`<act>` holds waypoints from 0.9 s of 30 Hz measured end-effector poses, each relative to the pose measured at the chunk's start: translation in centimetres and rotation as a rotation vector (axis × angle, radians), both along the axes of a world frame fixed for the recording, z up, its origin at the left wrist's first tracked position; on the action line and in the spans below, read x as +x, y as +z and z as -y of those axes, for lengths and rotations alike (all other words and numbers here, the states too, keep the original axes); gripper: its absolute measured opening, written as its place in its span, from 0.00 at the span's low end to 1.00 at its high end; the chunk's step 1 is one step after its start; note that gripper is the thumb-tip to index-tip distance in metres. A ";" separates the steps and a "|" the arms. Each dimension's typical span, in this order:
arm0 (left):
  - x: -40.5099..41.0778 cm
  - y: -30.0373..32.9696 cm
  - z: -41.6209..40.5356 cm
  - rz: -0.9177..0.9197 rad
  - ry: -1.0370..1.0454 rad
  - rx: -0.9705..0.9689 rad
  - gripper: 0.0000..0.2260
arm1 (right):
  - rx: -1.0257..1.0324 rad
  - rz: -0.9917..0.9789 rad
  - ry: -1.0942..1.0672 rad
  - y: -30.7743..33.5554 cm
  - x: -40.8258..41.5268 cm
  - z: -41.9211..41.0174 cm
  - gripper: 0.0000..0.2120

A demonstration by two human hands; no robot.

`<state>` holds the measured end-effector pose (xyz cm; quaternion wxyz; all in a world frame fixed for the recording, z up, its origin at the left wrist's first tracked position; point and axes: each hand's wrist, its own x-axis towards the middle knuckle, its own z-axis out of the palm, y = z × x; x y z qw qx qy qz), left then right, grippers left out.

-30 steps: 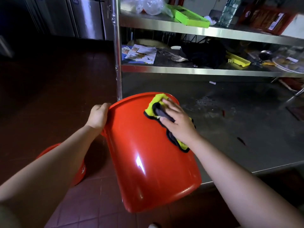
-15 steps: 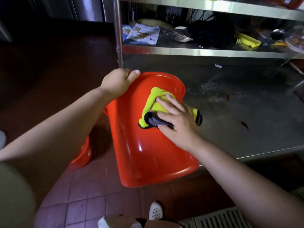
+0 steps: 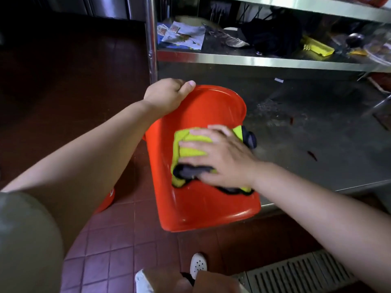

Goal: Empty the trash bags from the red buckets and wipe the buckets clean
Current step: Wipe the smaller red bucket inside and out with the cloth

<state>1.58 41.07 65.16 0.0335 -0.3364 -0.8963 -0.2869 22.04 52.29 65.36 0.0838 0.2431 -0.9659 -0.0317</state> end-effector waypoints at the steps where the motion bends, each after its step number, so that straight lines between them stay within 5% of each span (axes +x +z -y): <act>1: 0.0 0.0 -0.2 -0.009 -0.002 -0.002 0.22 | 0.001 -0.009 -0.072 0.5 -1.5 0.1 0.19; 6: -0.8 -0.4 0.8 0.034 0.000 0.025 0.23 | -0.015 -0.029 -0.245 0.7 -3.8 1.8 0.17; 19: -1.1 -1.6 3.7 0.208 0.116 0.206 0.27 | 0.002 0.076 0.209 -3.2 5.8 5.2 0.15; 27: -0.9 -3.0 2.2 0.315 0.248 0.362 0.25 | -0.057 -0.010 0.067 -2.0 2.6 -1.5 0.14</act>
